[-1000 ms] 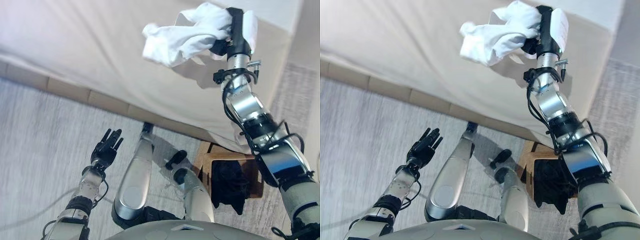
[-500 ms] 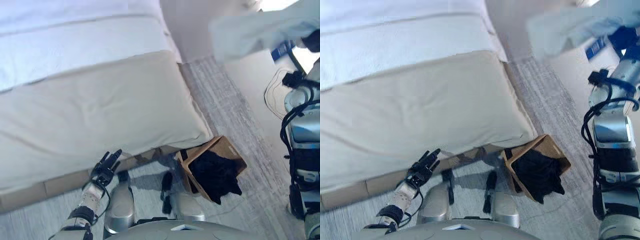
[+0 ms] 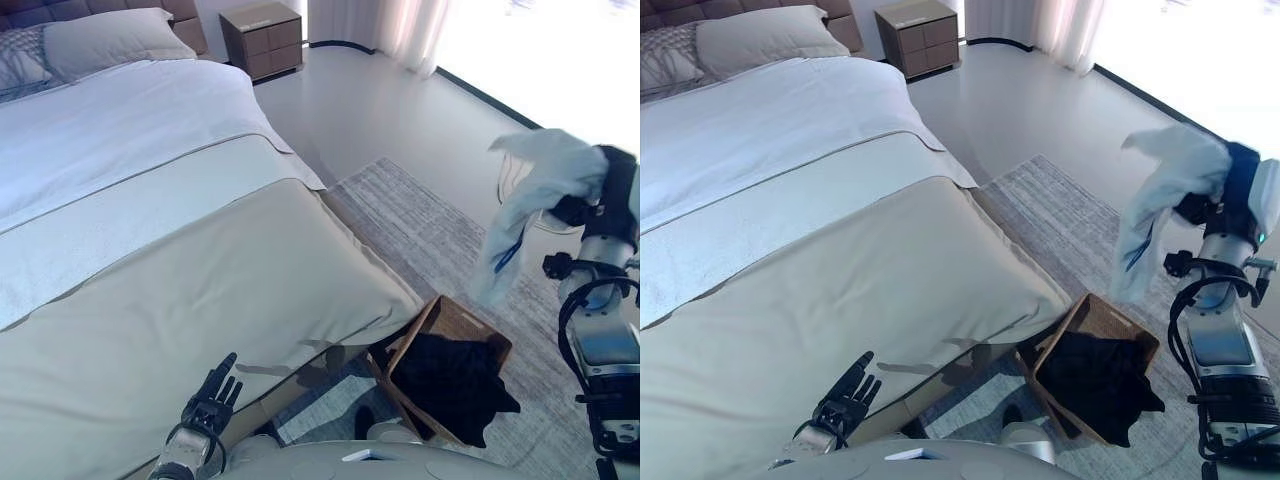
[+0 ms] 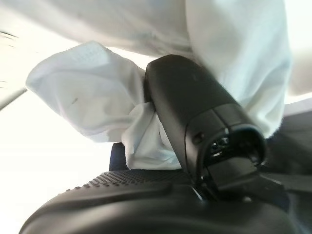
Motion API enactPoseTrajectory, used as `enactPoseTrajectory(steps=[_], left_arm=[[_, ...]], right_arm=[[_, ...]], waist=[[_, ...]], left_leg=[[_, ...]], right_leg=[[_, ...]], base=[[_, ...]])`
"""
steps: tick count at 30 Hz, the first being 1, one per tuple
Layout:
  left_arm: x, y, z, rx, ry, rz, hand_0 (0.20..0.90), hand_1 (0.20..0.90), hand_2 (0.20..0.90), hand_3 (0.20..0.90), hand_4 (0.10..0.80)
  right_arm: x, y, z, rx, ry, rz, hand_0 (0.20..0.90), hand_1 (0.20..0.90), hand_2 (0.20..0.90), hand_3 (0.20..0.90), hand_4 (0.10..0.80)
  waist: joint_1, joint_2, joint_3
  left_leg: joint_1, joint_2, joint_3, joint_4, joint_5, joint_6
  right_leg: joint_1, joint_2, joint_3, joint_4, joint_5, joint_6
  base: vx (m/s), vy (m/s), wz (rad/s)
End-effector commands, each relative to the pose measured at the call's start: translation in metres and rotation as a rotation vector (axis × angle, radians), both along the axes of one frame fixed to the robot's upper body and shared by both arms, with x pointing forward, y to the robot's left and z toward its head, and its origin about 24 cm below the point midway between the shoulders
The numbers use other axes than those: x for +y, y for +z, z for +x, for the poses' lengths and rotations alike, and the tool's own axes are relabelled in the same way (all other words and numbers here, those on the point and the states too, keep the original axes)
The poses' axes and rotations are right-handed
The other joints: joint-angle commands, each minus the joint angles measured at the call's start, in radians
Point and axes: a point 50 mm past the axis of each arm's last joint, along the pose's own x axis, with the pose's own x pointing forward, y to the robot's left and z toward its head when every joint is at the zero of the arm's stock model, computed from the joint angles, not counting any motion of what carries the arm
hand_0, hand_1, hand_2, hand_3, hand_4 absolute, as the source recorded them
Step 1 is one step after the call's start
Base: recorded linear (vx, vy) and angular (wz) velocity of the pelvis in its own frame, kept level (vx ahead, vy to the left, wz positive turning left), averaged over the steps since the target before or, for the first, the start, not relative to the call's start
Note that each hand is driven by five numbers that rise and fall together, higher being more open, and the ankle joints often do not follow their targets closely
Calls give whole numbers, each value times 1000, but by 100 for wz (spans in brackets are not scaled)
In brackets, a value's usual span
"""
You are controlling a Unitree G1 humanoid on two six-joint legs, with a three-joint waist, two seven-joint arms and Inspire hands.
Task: Pick up the clothes from the bed and place them into the basket
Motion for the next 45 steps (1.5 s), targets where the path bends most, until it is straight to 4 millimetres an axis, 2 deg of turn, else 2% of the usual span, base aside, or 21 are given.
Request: enactPoseTrajectory(steps=[1, 2, 5, 7, 11, 12, 13, 16, 20, 23, 25, 26, 29, 34, 36, 38, 39, 41, 45], left_arm=[[7, 29, 68, -202, -77, 51, 900, 900, 900, 900, 800], [2, 41, 91, -276, -76, 49, 900, 900, 900, 900, 800], [-10, 61, 122, -410, -67, 26, 900, 900, 900, 900, 800], [-19, 72, 135, -476, -54, 1, 900, 900, 900, 900, 800], [-28, 87, 150, -568, -45, -34, 900, 900, 900, 900, 800], [-28, 90, 153, -589, -47, -46, 900, 900, 900, 900, 800], [-29, 92, 155, -604, -51, -52, 900, 900, 900, 900, 800], [-28, 102, 162, -649, -74, -76, 900, 900, 900, 900, 800], [-25, 111, 170, -664, -90, -84, 900, 900, 900, 900, 800], [-25, 105, 164, -637, -85, -102, 900, 900, 900, 900, 800], [-25, 98, 157, -602, -72, -118, 900, 900, 900, 900, 800], [-25, 97, 156, -594, -68, -119, 900, 900, 900, 900, 800], [-22, 88, 147, -542, -57, -112, 900, 900, 900, 900, 800], [-11, 80, 135, -497, -45, -87, 900, 900, 900, 900, 800], [-7, 76, 129, -484, -45, -74, 900, 900, 900, 900, 800], [-3, 70, 120, -465, -49, -56, 900, 900, 900, 900, 800], [-2, 69, 118, -459, -50, -52, 900, 900, 900, 900, 800], [4, 62, 106, -430, -56, -32, 900, 900, 900, 900, 800], [12, 45, 80, -337, -39, -13, 900, 900, 900, 900, 800]], right_arm=[[18, 66, 31, -286, 7, -85, 300, 300, 300, 200, 100], [19, 70, 40, -292, -8, -50, 300, 300, 300, 200, 100], [23, 74, 55, -295, -24, -4, 300, 300, 300, 200, 100], [26, 73, 64, -271, -37, 4, 300, 300, 300, 200, 100], [26, 61, 79, -136, -53, 2, 300, 300, 300, 200, 100], [26, 59, 82, -110, -58, -9, 436, 436, 436, 359, 259], [25, 57, 85, -64, -63, -20, 900, 900, 900, 900, 800], [17, 46, 94, 76, -106, -73, 900, 900, 900, 900, 800], [-3, 50, 101, 198, -218, -50, 900, 900, 900, 900, 800], [-20, 43, 94, 291, -313, -36, 900, 900, 900, 900, 800], [-36, 27, 82, 350, -380, 38, 900, 900, 900, 900, 800], [-38, 24, 80, 359, -396, 48, 900, 900, 900, 900, 800], [-44, -3, 65, 381, -452, 178, 900, 900, 900, 900, 800], [-37, -63, 39, 435, -453, 380, 900, 900, 900, 900, 800], [-31, -91, 23, 474, -463, 426, 900, 900, 900, 900, 800], [-21, -125, -1, 548, -468, 478, 900, 900, 900, 900, 800], [-20, -131, -5, 568, -467, 482, 900, 900, 900, 900, 800], [-13, -165, -38, 689, -467, 517, 900, 900, 900, 900, 800], [1, -204, -85, 893, -446, 547, 900, 900, 900, 900, 800]], waist=[[10, 10, 62], [5, 22, 115], [-4, 60, 212], [-7, 92, 258], [-8, 144, 317], [-7, 157, 328], [-5, 168, 334], [14, 210, 336], [41, 254, 336], [52, 280, 336], [62, 298, 336], [64, 299, 336], [69, 297, 336], [62, 251, 336], [61, 223, 322], [66, 186, 287], [67, 180, 278], [78, 138, 229], [89, 79, 130]], left_leg=[[-152, -26, -80, 197, -167, 41], [-209, -24, -89, 227, -163, 39], [-321, -25, -102, 309, -160, 39], [-386, -38, -122, 380, -187, 34], [-510, -62, -132, 482, -194, 37], [-535, -67, -132, 494, -191, 37], [-556, -71, -132, 504, -189, 38], [-639, -89, -126, 534, -185, 45], [-709, -105, -123, 537, -175, 50], [-705, -117, -127, 521, -167, 47], [-674, -127, -131, 486, -153, 41], [-666, -128, -132, 478, -151, 40], [-612, -130, -136, 422, -135, 38], [-480, -111, -132, 282, -103, 32], [-431, -104, -134, 237, -95, 32], [-388, -95, -127, 182, -68, 40], [-377, -93, -127, 171, -67, 39], [-319, -89, -129, 123, -66, 39], [-209, -86, -125, 55, -71, 38]], right_leg=[[-197, 15, -83, 232, -109, -62], [-249, 10, -85, 263, -114, -70], [-370, -6, -92, 378, -140, -89], [-439, -15, -78, 472, -192, -97], [-576, -29, -70, 615, -246, -123], [-605, -31, -68, 643, -257, -127], [-629, -33, -65, 666, -267, -131], [-725, -46, -56, 745, -297, -141], [-813, -65, -48, 792, -306, -140], [-815, -69, -41, 794, -310, -142], [-787, -74, -42, 773, -309, -141], [-780, -74, -42, 766, -308, -140], [-730, -76, -50, 710, -288, -131], [-600, -64, -67, 548, -220, -100], [-541, -57, -72, 472, -184, -85], [-479, -48, -90, 375, -118, -75], [-465, -45, -91, 356, -109, -71], [-385, -41, -98, 269, -71, -51], [-253, -32, -105, 128, -8, -19]], base=[[-612, -185, 0], [-529, -128, -1], [-365, -51, -3], [-158, 7, -9], [-165, 19, -8], [-118, 33, -14], [-108, 42, -17], [-98, 22, -12], [-78, 61, 8], [24, 134, 5], [59, 157, 3], [74, 146, 3], [73, 143, 6], [68, 126, 15], [35, 79, 15], [29, 51, 7], [136, 13, 4], [169, 27, 12], [212, 90, 13]])
